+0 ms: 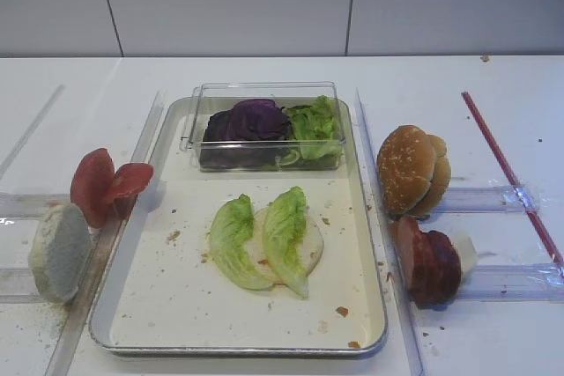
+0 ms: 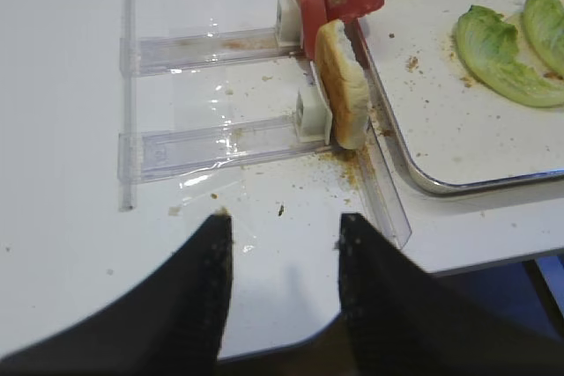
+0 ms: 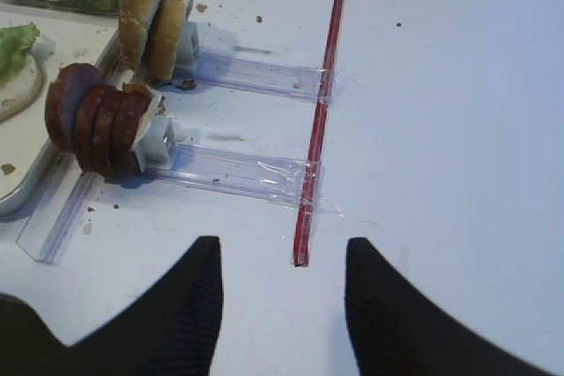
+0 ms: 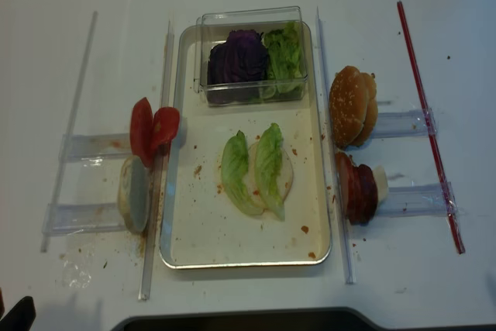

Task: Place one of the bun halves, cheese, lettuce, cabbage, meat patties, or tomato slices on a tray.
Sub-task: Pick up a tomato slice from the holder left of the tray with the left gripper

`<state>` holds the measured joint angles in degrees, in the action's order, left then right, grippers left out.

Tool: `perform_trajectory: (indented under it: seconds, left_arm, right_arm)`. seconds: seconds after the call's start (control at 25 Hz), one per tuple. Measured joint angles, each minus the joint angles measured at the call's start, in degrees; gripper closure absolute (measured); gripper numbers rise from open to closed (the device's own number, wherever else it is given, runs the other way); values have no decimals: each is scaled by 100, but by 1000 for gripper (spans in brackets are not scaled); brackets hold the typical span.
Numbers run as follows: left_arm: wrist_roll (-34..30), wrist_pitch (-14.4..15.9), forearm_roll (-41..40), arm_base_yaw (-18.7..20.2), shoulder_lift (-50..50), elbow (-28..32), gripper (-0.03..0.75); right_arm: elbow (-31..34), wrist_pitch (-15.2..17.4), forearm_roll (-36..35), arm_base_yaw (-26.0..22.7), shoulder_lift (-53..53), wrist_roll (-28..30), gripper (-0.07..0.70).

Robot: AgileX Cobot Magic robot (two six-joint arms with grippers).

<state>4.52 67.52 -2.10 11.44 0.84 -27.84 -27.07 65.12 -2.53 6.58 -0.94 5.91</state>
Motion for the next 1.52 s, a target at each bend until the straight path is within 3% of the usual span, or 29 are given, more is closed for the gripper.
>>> perform_trajectory:
  seconds: [0.28, 0.48, 0.6, 0.76, 1.24, 1.52]
  left_arm:
    - [0, 0, 100, 0, 0, 0, 407]
    - [99, 0, 210, 0, 0, 0, 280]
    - [234, 289, 210, 0, -84, -142, 229]
    - [257, 535, 241, 0, -862, -652, 214]
    - [415, 535, 1488, 0, -3555, -2243, 212]
    - [199, 475, 1624, 0, -5132, -3031, 212]
  right_arm:
    - [0, 0, 0, 0, 0, 22, 258]
    - [0, 0, 0, 0, 0, 22, 258]
    - [0, 0, 0, 0, 0, 22, 258]
    - [0, 0, 0, 0, 0, 22, 258]
    - [0, 0, 0, 0, 0, 24, 258]
    - [0, 0, 0, 0, 0, 34, 258]
